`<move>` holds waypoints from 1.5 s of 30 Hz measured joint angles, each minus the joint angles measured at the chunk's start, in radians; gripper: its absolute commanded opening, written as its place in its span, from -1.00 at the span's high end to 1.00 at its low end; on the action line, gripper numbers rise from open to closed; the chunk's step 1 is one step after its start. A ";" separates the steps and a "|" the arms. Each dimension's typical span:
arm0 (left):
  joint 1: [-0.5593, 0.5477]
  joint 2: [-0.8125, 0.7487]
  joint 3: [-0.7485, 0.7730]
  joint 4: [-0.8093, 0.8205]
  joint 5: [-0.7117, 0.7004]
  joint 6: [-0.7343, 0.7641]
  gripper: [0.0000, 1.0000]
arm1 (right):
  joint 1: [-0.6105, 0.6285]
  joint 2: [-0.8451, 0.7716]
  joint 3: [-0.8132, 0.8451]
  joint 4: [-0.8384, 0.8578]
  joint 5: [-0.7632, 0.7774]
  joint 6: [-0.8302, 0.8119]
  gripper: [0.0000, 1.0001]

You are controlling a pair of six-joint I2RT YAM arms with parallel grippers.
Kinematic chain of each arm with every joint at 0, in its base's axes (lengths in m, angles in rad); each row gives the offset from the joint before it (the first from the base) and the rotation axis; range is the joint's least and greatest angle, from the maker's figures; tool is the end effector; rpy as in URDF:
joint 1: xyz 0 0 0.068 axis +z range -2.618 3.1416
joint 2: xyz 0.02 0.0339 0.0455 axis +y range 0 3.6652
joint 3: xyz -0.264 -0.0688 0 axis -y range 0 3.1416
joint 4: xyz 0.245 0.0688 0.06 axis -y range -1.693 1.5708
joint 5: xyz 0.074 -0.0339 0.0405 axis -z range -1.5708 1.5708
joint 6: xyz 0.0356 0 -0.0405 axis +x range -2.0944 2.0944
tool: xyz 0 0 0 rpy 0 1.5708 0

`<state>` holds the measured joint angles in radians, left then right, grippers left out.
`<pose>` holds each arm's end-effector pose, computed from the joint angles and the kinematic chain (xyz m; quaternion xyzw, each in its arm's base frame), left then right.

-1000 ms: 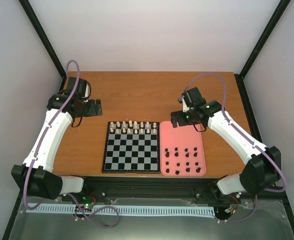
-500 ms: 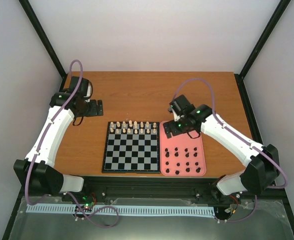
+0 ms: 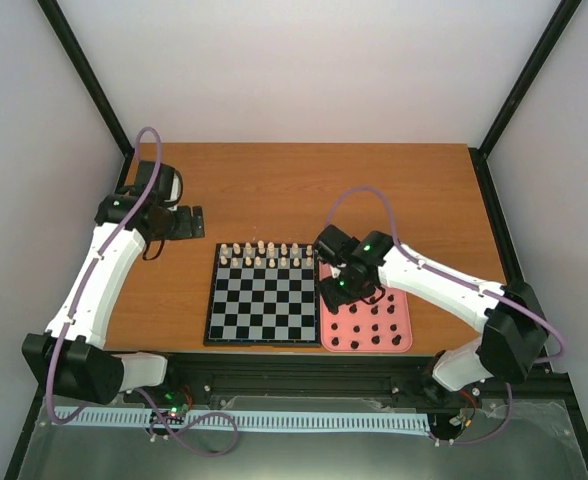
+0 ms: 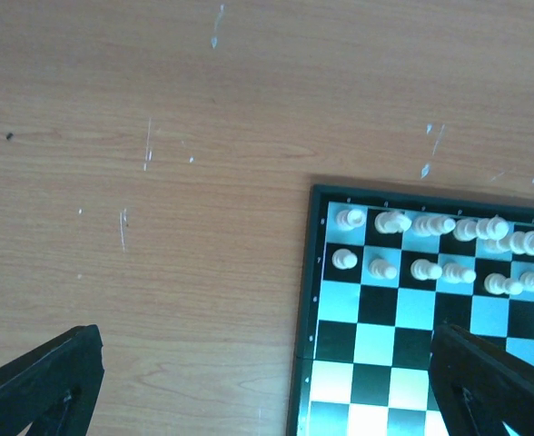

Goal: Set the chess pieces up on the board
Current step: Pick up the chess piece from the storage box.

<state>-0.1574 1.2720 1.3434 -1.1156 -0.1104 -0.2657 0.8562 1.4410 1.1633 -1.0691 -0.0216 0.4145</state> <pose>0.2350 -0.0333 0.3486 -0.0665 0.9619 -0.0025 0.2653 0.1713 0.1986 0.2590 -0.2189 0.9693 0.0750 0.0836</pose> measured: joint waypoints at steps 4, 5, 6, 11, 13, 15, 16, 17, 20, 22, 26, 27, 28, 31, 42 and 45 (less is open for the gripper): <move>0.000 -0.001 -0.036 0.002 0.003 0.000 -1.00 | 0.011 0.033 -0.066 0.029 -0.017 0.031 -0.19; 0.000 -0.002 -0.039 0.002 0.003 0.000 -1.00 | 0.011 0.039 -0.079 0.037 -0.017 0.035 -0.14; 0.000 -0.004 -0.042 0.002 0.003 0.000 -1.00 | 0.011 0.047 -0.091 0.046 -0.018 0.042 -0.12; 0.000 -0.023 -0.045 0.004 0.006 0.000 -1.00 | 0.011 0.090 -0.102 0.094 -0.020 0.055 0.02; 0.000 -0.025 -0.046 0.005 0.008 0.000 -1.00 | 0.011 0.103 -0.102 0.111 -0.019 0.055 0.04; 0.000 -0.025 -0.045 0.005 0.010 0.000 -1.00 | 0.011 0.117 -0.103 0.129 -0.019 0.058 0.11; 0.000 -0.025 -0.046 0.005 0.010 0.000 -1.00 | 0.011 0.122 -0.105 0.138 -0.018 0.059 0.16; 0.000 -0.025 -0.046 0.005 0.010 0.000 -1.00 | 0.011 0.126 -0.106 0.142 -0.016 0.059 0.20; 0.000 -0.025 -0.046 0.005 0.010 0.000 -1.00 | 0.011 0.146 -0.107 0.154 -0.010 0.069 0.26; 0.000 -0.025 -0.046 0.005 0.009 0.000 -1.00 | 0.011 0.159 -0.107 0.159 -0.003 0.077 0.27; 0.000 -0.025 -0.046 0.005 0.009 0.000 -1.00 | 0.012 0.183 -0.107 0.164 0.014 0.085 0.28; 0.000 -0.025 -0.046 0.005 0.009 0.000 -1.00 | 0.012 0.190 -0.107 0.164 0.017 0.087 0.29; 0.000 -0.025 -0.046 0.005 0.008 0.000 -1.00 | 0.012 0.195 -0.107 0.164 0.021 0.089 0.30; 0.000 -0.025 -0.046 0.005 0.008 0.000 -1.00 | 0.012 0.204 -0.107 0.165 0.030 0.089 0.41; 0.000 -0.013 -0.046 0.005 0.004 0.000 -1.00 | 0.012 0.216 -0.107 0.169 0.033 0.084 0.66; 0.000 -0.012 -0.046 0.005 0.002 0.000 -1.00 | 0.012 0.217 -0.107 0.169 0.033 0.081 0.72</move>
<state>-0.1574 1.2598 1.2976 -1.1103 -0.1081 -0.2653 0.8684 1.6581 1.0565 -0.9001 0.0113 0.4957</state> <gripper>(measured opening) 0.999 0.167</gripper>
